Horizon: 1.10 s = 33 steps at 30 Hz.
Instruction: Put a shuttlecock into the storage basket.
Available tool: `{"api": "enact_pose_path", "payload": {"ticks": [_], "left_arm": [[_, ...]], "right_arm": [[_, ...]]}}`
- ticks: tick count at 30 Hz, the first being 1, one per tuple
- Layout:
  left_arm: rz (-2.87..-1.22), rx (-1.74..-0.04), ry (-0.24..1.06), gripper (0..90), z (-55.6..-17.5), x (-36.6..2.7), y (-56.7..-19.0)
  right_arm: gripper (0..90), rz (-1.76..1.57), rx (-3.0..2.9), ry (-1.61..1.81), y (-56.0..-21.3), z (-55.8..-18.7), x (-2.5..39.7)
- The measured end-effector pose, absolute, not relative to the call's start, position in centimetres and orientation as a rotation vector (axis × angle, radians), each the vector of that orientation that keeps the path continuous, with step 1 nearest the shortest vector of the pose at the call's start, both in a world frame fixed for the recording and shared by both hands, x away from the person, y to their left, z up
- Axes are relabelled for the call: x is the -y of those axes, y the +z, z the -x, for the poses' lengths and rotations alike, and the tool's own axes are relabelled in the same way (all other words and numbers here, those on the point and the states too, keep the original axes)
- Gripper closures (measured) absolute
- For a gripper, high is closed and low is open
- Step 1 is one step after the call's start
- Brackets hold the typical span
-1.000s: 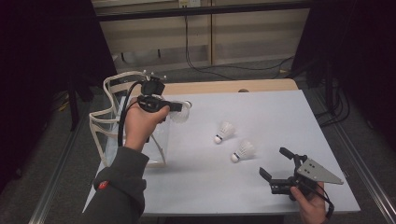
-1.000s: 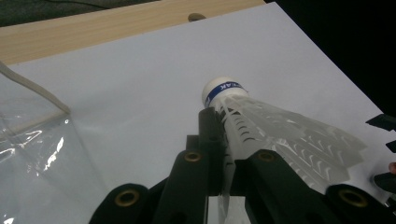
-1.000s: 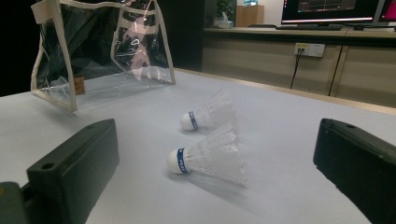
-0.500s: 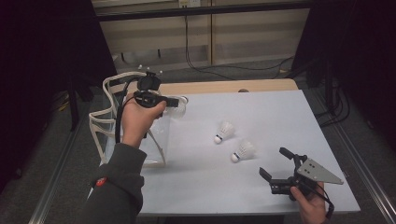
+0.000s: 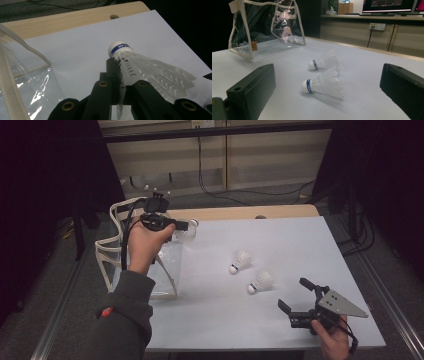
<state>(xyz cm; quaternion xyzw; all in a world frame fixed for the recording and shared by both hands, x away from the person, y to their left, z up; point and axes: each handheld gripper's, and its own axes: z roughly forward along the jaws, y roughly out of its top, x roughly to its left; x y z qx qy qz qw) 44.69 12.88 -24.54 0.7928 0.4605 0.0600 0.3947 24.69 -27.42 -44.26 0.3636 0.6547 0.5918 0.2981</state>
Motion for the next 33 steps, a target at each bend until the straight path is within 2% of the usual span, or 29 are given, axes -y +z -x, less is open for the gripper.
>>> {"api": "enact_pose_path", "payload": {"ticks": [33], "left_arm": [[-1.967,-1.261,0.212,88.8,-46.0,-15.3,-23.6]], "right_arm": [[0.2,-0.973,-1.732,1.575,-44.2,-24.6,27.5]]}}
